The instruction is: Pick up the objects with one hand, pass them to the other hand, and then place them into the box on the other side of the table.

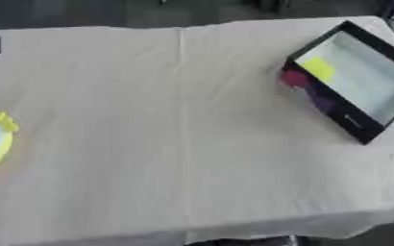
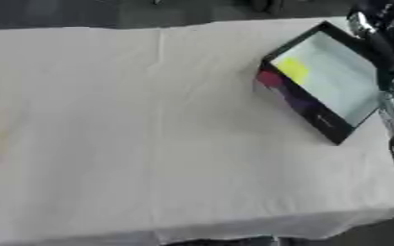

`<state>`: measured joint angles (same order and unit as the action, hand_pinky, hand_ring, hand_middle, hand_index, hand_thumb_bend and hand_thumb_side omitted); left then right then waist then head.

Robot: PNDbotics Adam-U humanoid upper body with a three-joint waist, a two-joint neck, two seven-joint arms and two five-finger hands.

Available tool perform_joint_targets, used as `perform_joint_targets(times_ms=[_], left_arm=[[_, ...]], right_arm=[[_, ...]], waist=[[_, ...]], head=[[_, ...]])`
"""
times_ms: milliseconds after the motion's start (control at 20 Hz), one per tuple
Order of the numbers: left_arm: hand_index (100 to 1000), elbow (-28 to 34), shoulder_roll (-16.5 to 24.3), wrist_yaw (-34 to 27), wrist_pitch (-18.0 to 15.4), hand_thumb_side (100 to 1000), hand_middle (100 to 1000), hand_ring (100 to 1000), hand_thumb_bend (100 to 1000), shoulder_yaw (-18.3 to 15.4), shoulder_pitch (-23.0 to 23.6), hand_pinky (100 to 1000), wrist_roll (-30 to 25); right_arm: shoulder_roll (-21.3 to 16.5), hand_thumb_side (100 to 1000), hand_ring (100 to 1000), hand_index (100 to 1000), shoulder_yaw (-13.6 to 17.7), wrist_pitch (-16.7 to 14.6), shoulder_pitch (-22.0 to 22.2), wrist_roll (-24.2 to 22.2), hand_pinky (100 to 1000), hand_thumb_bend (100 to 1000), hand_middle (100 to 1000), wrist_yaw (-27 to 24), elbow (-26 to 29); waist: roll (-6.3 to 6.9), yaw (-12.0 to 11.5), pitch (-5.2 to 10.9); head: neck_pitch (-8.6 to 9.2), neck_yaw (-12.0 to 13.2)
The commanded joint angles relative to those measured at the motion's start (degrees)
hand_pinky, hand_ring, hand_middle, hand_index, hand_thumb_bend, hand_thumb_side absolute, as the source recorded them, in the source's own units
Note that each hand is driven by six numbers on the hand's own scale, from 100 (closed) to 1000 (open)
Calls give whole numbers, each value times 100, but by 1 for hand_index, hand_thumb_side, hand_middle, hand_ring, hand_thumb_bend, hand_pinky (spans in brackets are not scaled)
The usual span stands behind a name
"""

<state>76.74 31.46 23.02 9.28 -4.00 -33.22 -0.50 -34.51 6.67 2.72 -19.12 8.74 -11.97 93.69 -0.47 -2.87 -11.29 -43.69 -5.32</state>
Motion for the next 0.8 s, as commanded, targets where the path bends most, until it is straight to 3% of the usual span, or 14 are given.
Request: perform_joint_targets(times_ms=[50,350,650,800], left_arm=[[825,-233,546,98,39,512,726,677,397,-120,-217,755,-220],[828,-985,1049,208,-109,458,741,706,484,-8,-590,768,-820],[827,-1749,1232,466,-289,445,747,724,544,13,-977,775,-1260],[839,-2124,1283,602,-398,354,750,732,619,10,-1172,778,-1538]], right_arm=[[-157,558,1000,1000,81,35,-42,20,1000,100,1000,35,125],[-162,558,1000,1000,82,43,-37,49,1000,100,1000,37,157],[-155,560,1000,1000,89,54,-26,90,1000,100,1000,60,193],[-147,563,1000,1000,100,59,-12,125,1000,100,1000,70,217]], waist=[[11,-14,145],[-8,-21,130],[-40,-36,65],[-67,-40,13]], head=[[-8,133],[67,347],[191,630],[255,743]])
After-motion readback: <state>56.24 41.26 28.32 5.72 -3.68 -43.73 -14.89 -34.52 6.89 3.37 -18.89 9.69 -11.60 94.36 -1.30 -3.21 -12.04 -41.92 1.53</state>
